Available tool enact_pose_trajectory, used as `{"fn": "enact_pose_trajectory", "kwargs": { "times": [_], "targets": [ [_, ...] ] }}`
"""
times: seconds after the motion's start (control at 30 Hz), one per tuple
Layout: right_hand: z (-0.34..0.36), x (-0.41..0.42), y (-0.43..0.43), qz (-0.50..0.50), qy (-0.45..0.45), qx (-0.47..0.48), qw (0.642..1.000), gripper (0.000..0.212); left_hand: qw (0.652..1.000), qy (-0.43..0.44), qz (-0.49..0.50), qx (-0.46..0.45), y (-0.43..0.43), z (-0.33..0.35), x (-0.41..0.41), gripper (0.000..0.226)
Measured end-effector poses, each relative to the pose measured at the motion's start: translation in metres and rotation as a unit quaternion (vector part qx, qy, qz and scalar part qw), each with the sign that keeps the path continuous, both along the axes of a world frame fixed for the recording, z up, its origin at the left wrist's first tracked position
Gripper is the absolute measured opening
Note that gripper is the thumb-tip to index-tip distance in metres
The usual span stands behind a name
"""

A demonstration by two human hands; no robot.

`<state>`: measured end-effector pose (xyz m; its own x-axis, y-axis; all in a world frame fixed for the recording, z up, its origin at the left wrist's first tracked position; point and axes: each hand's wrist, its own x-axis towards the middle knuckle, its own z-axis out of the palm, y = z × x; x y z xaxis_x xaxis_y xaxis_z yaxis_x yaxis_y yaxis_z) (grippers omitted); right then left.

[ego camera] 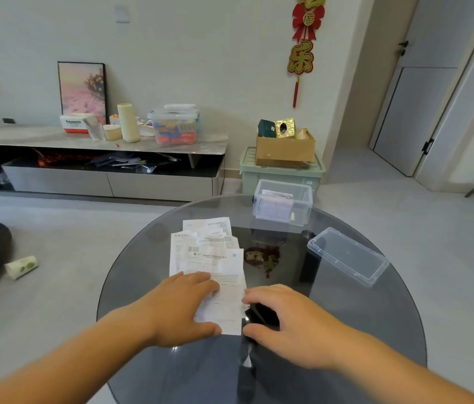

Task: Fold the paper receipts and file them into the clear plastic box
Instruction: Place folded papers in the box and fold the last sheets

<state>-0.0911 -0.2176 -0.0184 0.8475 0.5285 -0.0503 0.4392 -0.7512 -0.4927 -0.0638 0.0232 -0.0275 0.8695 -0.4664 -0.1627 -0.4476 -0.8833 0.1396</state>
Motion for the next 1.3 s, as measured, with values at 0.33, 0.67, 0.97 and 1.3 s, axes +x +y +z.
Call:
{"fn": "enact_pose_trajectory", "kwargs": {
  "times": [0.33, 0.67, 0.97, 1.3],
  "targets": [
    [-0.004, -0.057, -0.038, 0.0, 0.049, -0.054, 0.997, 0.091, 0.995, 0.018, -0.081, -0.056, -0.051, -0.004, -0.058, 0.065],
    [-0.033, -0.073, -0.051, -0.017, 0.006, -0.023, 1.0, 0.057, 0.998, 0.042, -0.024, -0.05, -0.049, -0.015, -0.056, 0.085],
    [-0.044, -0.066, -0.045, -0.04, -0.014, 0.007, 0.999, 0.021, 0.998, 0.054, 0.029, -0.034, -0.047, -0.012, -0.046, 0.083],
    [-0.036, -0.057, -0.053, -0.056, 0.027, 0.024, 0.998, 0.007, 0.957, 0.171, 0.043, -0.231, -0.025, 0.004, -0.039, 0.072]
  ]
}}
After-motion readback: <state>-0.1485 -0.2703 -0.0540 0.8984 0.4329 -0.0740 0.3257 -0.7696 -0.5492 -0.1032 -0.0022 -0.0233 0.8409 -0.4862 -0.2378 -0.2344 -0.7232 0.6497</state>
